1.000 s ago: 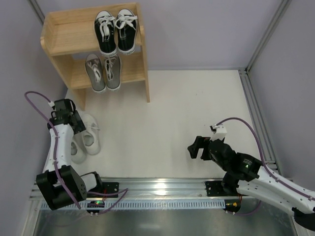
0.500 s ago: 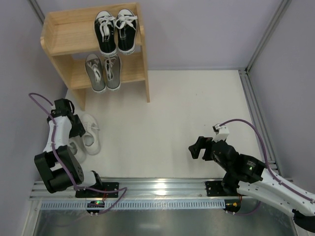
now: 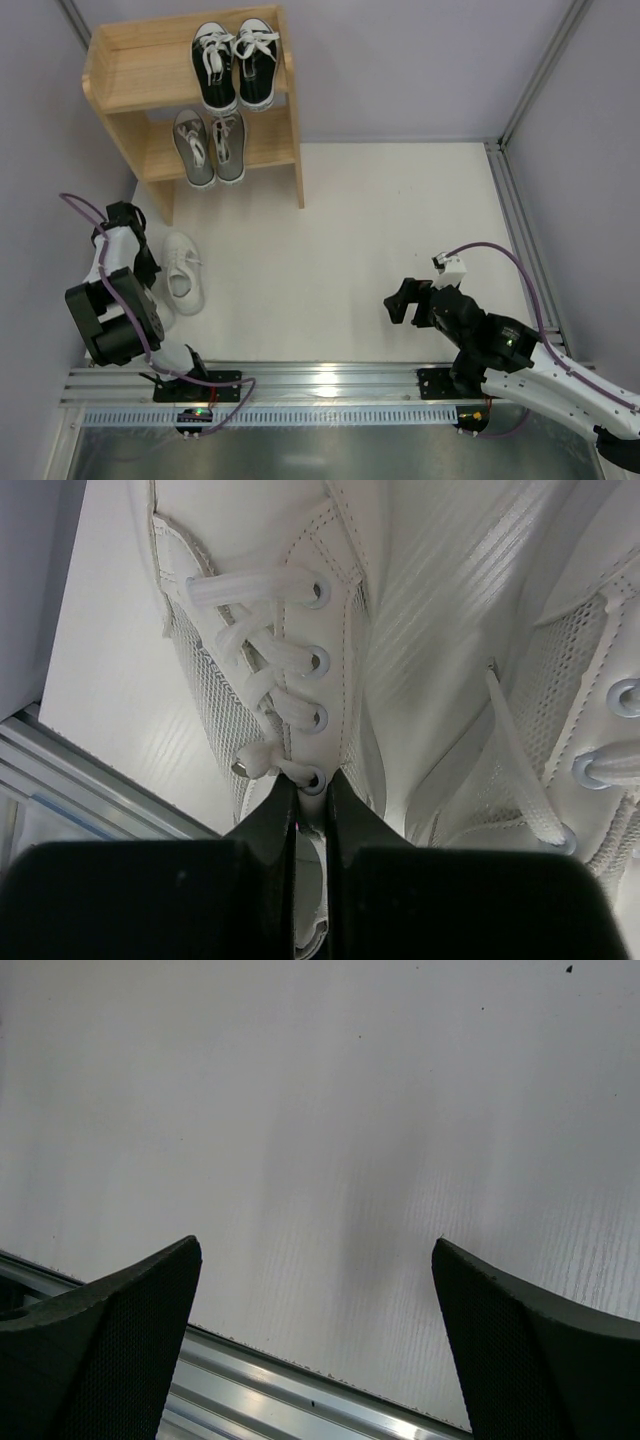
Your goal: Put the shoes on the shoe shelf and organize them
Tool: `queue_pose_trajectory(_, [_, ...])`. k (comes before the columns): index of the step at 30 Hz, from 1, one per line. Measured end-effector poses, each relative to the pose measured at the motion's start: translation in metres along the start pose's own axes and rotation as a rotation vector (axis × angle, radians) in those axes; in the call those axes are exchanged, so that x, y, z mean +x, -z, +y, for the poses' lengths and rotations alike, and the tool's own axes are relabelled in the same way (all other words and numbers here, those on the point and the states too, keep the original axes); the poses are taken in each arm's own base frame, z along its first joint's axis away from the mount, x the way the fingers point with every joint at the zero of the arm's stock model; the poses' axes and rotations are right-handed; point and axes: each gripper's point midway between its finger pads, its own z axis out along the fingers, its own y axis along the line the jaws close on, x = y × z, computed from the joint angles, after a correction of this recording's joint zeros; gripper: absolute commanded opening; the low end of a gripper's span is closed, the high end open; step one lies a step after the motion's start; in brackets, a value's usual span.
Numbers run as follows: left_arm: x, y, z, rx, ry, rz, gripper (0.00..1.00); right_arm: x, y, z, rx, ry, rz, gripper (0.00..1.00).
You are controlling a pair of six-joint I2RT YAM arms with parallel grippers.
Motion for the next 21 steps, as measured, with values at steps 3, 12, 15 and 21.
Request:
queue_pose_trajectory(3, [-0.001,0.002,-0.002,0.017,0.004,-0.005,0.0,0.0,0.0,0.0,0.002,0.001,0.001,0.97])
queue_pose_trajectory(12, [-0.005,0.023,-0.053,0.252,-0.042,-0.075,0.0,0.001,0.002,-0.003,0.009,-0.001,0.003,0.97])
queue_pose_trajectory(15, [-0.001,0.03,-0.076,0.326,-0.093,-0.075,0.0,0.001,0.003,-0.004,0.008,-0.008,-0.002,0.97])
queue_pose_trajectory(21, [0.006,0.041,-0.105,0.418,-0.163,-0.072,0.0,0.0,0.003,-0.004,0.012,-0.016,-0.004,0.97])
